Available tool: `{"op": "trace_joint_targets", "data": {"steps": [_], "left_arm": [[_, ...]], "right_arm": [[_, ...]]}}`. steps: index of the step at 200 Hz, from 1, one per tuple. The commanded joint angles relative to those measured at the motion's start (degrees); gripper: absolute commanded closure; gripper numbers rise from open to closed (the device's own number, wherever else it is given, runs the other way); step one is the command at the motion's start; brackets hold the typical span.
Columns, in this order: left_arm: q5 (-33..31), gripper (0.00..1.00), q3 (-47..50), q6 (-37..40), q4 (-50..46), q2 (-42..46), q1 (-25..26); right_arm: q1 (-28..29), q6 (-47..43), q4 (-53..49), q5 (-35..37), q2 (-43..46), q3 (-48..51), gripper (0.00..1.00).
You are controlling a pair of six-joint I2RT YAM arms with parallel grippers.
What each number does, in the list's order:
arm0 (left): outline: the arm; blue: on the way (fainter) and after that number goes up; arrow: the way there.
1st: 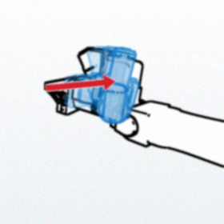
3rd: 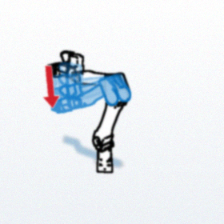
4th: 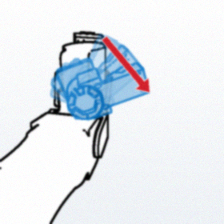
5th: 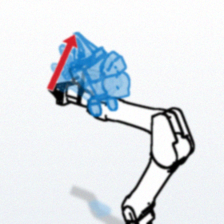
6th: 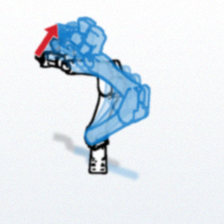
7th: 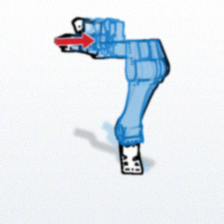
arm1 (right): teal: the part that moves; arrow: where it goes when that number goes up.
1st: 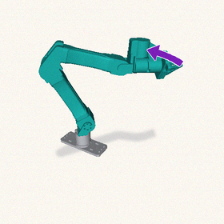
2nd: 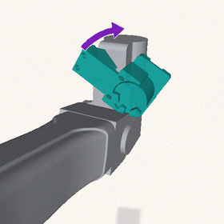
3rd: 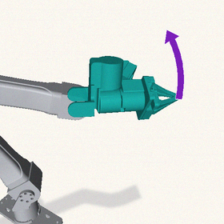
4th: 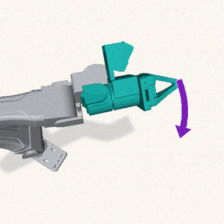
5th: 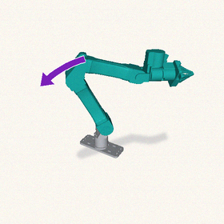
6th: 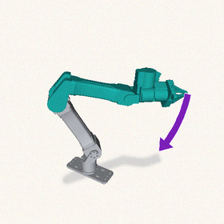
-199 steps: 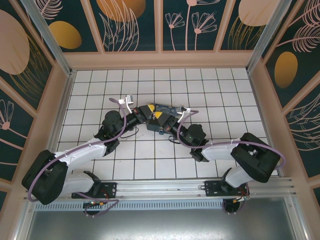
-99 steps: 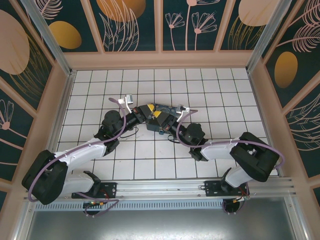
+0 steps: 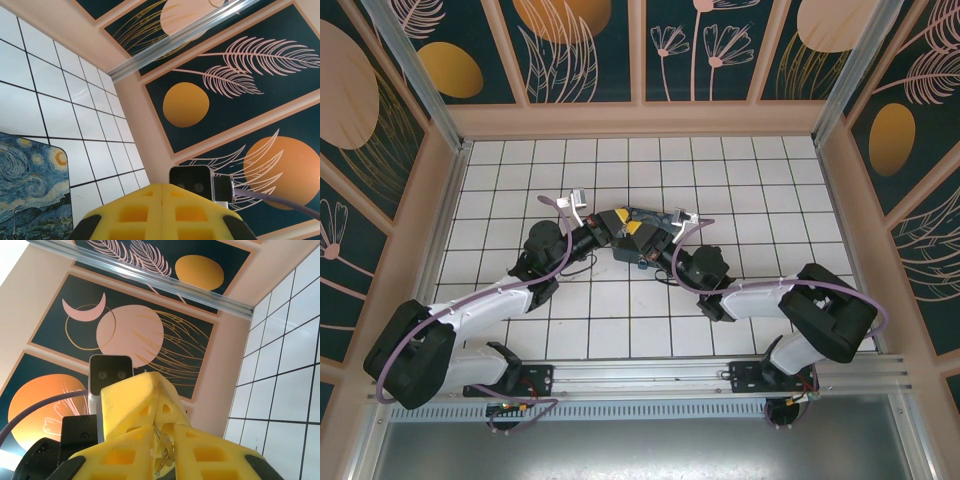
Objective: Unlock the padlock with the key
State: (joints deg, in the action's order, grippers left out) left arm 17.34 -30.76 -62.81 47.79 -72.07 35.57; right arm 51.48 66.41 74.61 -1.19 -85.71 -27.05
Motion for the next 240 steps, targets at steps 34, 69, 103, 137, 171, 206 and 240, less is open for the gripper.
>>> {"op": "trace_joint_targets", "data": {"steps": [34, 69, 103, 137, 171, 206, 240], "left_arm": [[0.24, 1.00, 0.34, 0.40, 2.04, 0.44, -0.15], [0.32, 1.00, 0.27, 0.40, 1.96, 0.44, -0.13], [0.32, 1.00, 0.35, 0.38, 1.96, 0.51, -0.15], [0.15, 1.00, 0.35, 0.49, 1.78, 0.62, -0.14], [0.06, 1.00, 0.15, 0.49, 1.63, 0.68, -0.15], [-0.55, 1.00, 0.35, 0.47, 1.30, 0.88, -0.15], [-0.08, 0.97, 0.40, 0.67, 1.01, 1.16, -0.15]], "right_arm": [[0.13, 0.13, 3.17, -0.13, -0.26, -1.78, 0.81], [0.11, 0.21, 4.50, -0.22, -0.66, -1.52, 0.73], [0.11, 0.21, 4.22, -0.60, -0.94, -1.87, 0.79], [0.21, 0.78, 4.54, -0.83, -1.76, -1.79, 0.84], [0.37, 1.24, 5.72, -0.65, -2.43, -1.26, 0.92], [0.29, 1.31, 6.23, -0.23, -2.01, -0.66, 1.00], [0.03, 0.66, 5.97, 0.91, -0.11, 0.76, 1.00]]}}
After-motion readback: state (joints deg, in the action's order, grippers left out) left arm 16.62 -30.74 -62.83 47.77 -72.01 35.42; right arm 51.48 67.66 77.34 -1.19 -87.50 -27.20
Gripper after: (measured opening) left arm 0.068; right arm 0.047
